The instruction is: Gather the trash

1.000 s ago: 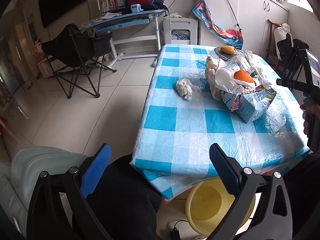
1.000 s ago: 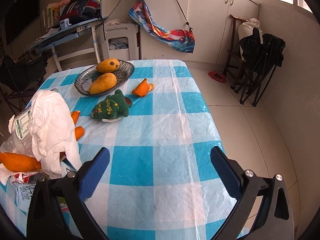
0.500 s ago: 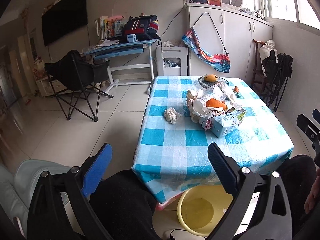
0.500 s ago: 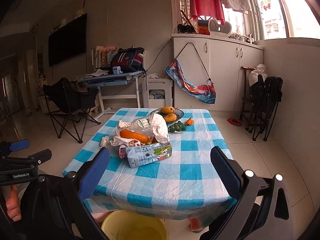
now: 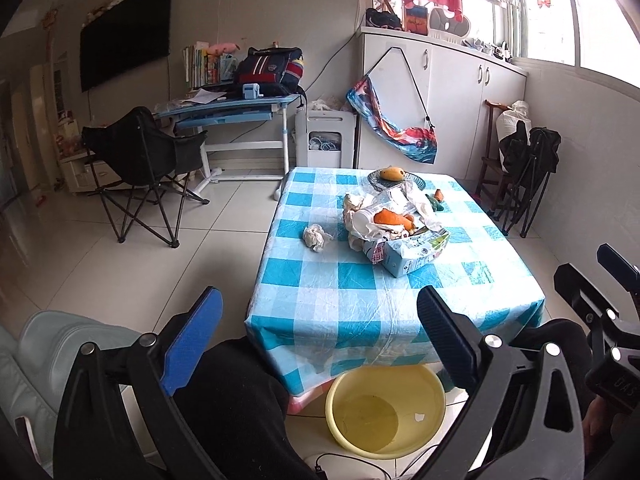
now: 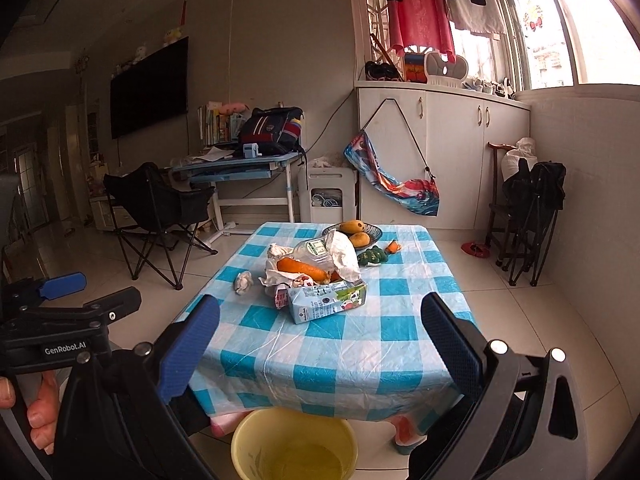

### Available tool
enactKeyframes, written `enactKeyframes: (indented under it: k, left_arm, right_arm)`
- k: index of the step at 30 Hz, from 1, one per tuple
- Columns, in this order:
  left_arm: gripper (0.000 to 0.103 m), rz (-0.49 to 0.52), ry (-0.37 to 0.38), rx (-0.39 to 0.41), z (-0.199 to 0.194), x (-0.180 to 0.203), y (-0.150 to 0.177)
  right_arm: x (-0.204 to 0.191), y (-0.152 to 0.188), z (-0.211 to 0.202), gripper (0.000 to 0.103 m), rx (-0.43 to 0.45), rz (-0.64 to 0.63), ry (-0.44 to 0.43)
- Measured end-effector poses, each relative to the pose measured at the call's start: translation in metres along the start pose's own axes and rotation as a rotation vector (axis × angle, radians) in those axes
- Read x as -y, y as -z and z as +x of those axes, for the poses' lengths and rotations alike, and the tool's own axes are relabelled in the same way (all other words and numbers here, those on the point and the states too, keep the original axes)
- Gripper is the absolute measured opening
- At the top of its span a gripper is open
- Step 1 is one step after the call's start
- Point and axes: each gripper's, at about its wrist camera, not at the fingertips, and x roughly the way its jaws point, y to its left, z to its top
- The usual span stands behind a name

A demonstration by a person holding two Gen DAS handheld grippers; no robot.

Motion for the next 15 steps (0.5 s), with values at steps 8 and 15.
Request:
enactKeyframes:
  k: [8,15]
  left_arm:
    - [0.096,0.009,-0.011,0.034,-0.020,0.004,0.001]
    - [0.096,-0.019,-0.009,0.029,-0.020,-0.003,-0.001]
  right_arm:
    - [-0.003,0.002,-0.010,0.097,-0.011,0.010,0.000]
    - [-0.008,0.004,-0.011,0.097,-0.020,-0.001,-0.002]
